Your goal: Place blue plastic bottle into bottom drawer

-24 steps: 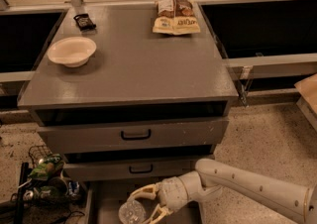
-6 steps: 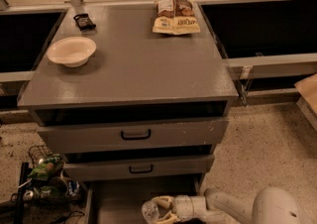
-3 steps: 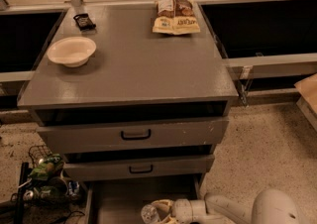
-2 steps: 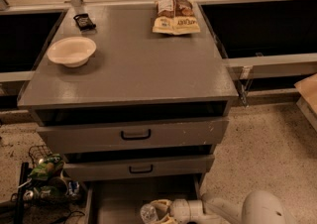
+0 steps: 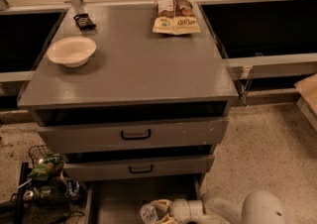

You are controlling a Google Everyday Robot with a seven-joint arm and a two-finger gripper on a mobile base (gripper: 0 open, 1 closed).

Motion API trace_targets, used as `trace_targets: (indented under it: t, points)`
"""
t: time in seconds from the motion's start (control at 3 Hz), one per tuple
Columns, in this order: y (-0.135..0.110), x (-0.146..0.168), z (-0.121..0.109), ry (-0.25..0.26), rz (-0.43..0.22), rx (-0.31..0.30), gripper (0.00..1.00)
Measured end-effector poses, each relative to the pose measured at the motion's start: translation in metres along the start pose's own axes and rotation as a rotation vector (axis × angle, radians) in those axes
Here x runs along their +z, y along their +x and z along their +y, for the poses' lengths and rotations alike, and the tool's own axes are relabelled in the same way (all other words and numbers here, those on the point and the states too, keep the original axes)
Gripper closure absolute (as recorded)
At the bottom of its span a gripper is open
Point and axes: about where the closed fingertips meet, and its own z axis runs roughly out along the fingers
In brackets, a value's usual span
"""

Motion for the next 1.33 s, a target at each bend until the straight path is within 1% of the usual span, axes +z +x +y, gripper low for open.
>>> trace_targets:
  t: [1.0,1.33]
  points:
    - [0.0,0.0001,0.0,0.0,0.0,0.0,0.14]
    - [0.0001,0.0004,0.0001,-0.001,0.0,0.0,0.0]
